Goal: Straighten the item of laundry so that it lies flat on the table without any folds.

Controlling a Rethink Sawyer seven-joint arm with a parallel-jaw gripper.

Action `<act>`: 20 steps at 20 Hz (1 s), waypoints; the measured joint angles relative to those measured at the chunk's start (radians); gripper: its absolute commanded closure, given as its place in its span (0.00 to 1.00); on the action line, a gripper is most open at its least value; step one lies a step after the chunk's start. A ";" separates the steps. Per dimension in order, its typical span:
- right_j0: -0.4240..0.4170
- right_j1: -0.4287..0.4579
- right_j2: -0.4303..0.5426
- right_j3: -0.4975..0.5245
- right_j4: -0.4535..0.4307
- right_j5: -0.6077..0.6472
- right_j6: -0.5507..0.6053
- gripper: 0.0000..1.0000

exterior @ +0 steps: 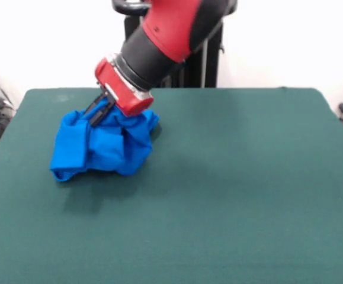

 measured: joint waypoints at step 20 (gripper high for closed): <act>-0.267 -0.473 0.411 0.090 -0.038 0.294 0.000 1.00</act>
